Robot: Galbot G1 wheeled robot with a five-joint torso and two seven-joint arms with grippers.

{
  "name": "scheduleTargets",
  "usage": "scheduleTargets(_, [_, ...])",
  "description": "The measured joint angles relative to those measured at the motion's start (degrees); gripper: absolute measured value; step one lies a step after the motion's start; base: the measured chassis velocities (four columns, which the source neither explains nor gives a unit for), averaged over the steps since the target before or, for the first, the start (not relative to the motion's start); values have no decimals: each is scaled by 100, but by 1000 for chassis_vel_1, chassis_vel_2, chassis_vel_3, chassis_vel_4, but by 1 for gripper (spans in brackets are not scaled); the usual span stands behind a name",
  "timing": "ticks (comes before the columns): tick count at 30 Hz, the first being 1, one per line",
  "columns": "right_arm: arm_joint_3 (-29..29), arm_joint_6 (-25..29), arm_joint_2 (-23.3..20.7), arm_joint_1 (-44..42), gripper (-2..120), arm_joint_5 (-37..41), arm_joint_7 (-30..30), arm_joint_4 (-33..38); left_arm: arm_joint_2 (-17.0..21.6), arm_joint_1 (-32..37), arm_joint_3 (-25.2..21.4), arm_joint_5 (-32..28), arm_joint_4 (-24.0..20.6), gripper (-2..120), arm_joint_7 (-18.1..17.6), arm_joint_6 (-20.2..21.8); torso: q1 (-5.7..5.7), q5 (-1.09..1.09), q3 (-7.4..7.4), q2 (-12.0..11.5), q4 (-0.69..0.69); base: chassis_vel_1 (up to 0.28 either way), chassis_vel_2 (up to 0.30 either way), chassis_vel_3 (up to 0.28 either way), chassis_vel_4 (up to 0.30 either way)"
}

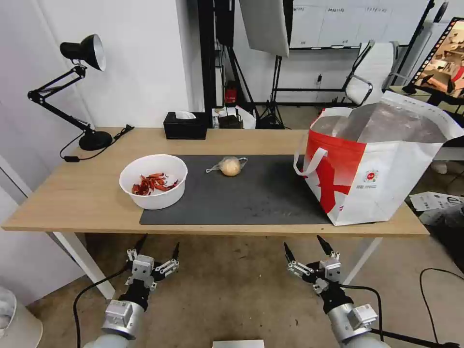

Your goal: Pick up the trash from the table and place it into the takeout bag.

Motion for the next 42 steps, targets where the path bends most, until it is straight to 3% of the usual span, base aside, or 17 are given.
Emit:
scheduleTargets(27, [-125, -102, -147, 64, 100, 74, 21, 162, -28, 24, -13, -10, 55, 100, 30, -78, 0, 0, 0, 0, -2, 0, 0, 0, 0])
scheduleTargets(31, [-277, -166, -492, 568, 100, 528, -118, 337, 84, -69, 13, -90, 14, 100, 27, -67, 0, 2, 0, 0, 2, 0, 0, 0, 0])
scheduleTargets(34, [-399, -275, -834, 1096, 100, 926, -223, 412, 180, -165, 40, -156, 22, 100, 28, -38, 0, 0, 0, 0, -4, 0, 0, 0, 0])
scheduleTargets(37, [-761, -561, -1414, 2227, 100, 1584, -273, 280, 207, -171, -4, -219, 23, 100, 19, -31, 1, 1, 1, 0, 1, 0, 0, 0, 0])
scheduleTargets(38, [-761, -561, -1414, 2227, 100, 1584, -273, 280, 207, -171, -4, -219, 23, 100, 19, -31, 1, 1, 1, 0, 1, 0, 0, 0, 0])
scheduleTargets(40, [-1226, -728, -1727, 3283, 100, 2035, -276, -45, 199, -155, -23, -226, -11, 100, 15, -29, 1, 1, 1, -1, -1, 0, 0, 0, 0])
scheduleTargets(42, [-1448, -791, -1797, 3730, 100, 2190, -273, -194, 189, -146, -26, -226, -22, 100, 15, -26, 1, 0, 1, -1, 0, 0, 0, 0, 0])
